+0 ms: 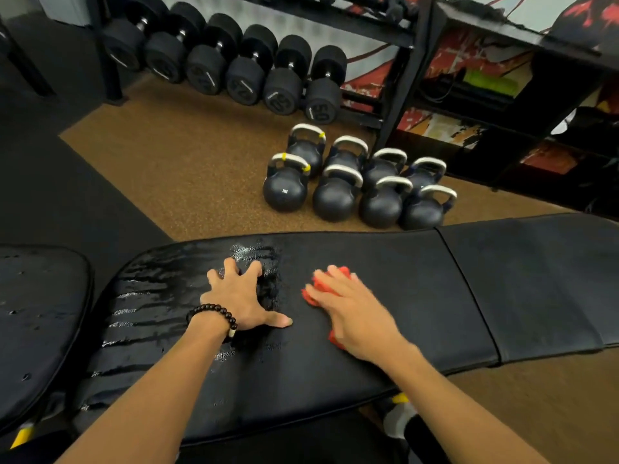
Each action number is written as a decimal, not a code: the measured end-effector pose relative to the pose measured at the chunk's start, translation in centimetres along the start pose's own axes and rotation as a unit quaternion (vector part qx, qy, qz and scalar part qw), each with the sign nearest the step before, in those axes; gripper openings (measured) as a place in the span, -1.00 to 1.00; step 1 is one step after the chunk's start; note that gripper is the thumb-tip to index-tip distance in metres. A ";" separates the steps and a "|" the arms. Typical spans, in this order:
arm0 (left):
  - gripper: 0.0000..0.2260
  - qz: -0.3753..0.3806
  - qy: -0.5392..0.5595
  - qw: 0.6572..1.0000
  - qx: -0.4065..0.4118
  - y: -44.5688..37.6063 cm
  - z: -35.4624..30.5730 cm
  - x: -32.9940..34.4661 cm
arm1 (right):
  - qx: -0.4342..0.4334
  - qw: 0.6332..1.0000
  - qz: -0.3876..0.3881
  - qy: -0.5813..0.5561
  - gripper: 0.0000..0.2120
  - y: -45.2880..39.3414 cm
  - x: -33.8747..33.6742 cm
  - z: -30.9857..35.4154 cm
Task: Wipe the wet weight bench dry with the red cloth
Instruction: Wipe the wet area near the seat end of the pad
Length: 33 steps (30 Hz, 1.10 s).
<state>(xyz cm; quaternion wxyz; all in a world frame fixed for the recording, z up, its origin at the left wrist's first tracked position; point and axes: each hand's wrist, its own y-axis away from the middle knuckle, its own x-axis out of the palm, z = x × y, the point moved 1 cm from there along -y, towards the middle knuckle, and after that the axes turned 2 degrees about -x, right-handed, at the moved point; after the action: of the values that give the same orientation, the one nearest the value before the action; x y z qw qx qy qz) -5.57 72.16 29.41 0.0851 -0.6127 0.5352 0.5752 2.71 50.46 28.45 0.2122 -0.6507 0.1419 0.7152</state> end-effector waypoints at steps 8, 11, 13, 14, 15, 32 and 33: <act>-0.06 0.009 0.012 1.000 0.003 0.3 0.0 0.0 | 0.259 0.960 -0.047 0.098 -0.58 -5.5 -3.6 -7.5; -0.03 0.010 0.005 1.000 0.007 0.3 0.0 -0.1 | 0.111 0.991 -0.032 0.063 -0.59 -7.3 -0.4 -1.3; 0.01 0.015 -0.005 1.000 0.012 0.3 0.2 -0.2 | -0.009 1.000 0.013 -0.001 -0.55 -5.2 1.0 2.3; 0.02 0.020 -0.009 1.000 0.018 0.3 0.3 -0.2 | -0.048 0.998 0.029 -0.023 -0.54 -3.5 1.0 3.0; 0.03 0.025 -0.013 0.999 0.024 0.2 0.3 -0.3 | -0.073 0.996 0.039 -0.036 -0.54 -1.7 0.4 2.7; -0.32 0.031 0.051 0.997 0.053 -0.5 2.0 -1.0 | -0.032 0.999 0.010 0.007 -0.48 2.4 0.0 3.4; -0.34 0.030 0.048 0.997 0.054 -0.5 1.9 -0.7 | -0.020 1.000 -0.007 0.022 -0.48 3.6 -0.8 1.4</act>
<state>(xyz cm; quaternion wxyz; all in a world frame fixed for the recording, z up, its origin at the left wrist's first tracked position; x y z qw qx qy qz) -6.20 74.18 29.11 0.0751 -0.6180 0.5869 0.5177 -0.21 47.93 29.16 0.2007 -0.6714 0.1278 0.7018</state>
